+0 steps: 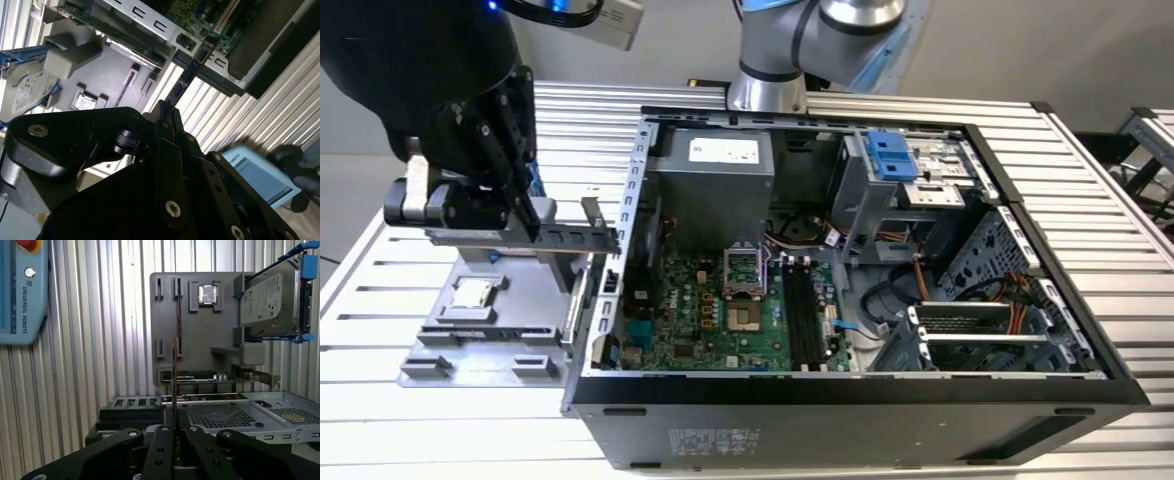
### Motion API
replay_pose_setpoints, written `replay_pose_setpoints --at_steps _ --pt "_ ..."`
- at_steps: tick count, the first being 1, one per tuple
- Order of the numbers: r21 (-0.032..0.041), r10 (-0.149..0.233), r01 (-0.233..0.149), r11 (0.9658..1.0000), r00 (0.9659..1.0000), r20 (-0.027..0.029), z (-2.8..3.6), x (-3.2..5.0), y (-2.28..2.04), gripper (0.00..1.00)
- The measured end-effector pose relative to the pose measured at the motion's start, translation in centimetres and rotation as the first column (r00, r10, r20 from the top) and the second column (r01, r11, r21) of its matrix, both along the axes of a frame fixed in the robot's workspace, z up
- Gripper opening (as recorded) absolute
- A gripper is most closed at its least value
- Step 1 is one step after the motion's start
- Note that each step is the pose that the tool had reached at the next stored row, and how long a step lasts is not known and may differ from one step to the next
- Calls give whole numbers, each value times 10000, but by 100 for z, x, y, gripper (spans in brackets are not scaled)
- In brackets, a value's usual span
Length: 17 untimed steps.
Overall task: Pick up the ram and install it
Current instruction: 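Pick up the ram and move it above insertion slot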
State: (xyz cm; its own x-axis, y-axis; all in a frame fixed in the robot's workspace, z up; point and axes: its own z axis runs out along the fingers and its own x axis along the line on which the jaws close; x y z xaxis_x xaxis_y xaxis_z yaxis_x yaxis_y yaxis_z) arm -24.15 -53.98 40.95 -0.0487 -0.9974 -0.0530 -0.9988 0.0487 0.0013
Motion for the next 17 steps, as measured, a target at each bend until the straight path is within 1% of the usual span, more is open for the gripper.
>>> replay_pose_setpoints --at_steps 17 --pt "0 0 0 10000 10000 0 0 250 0 0"
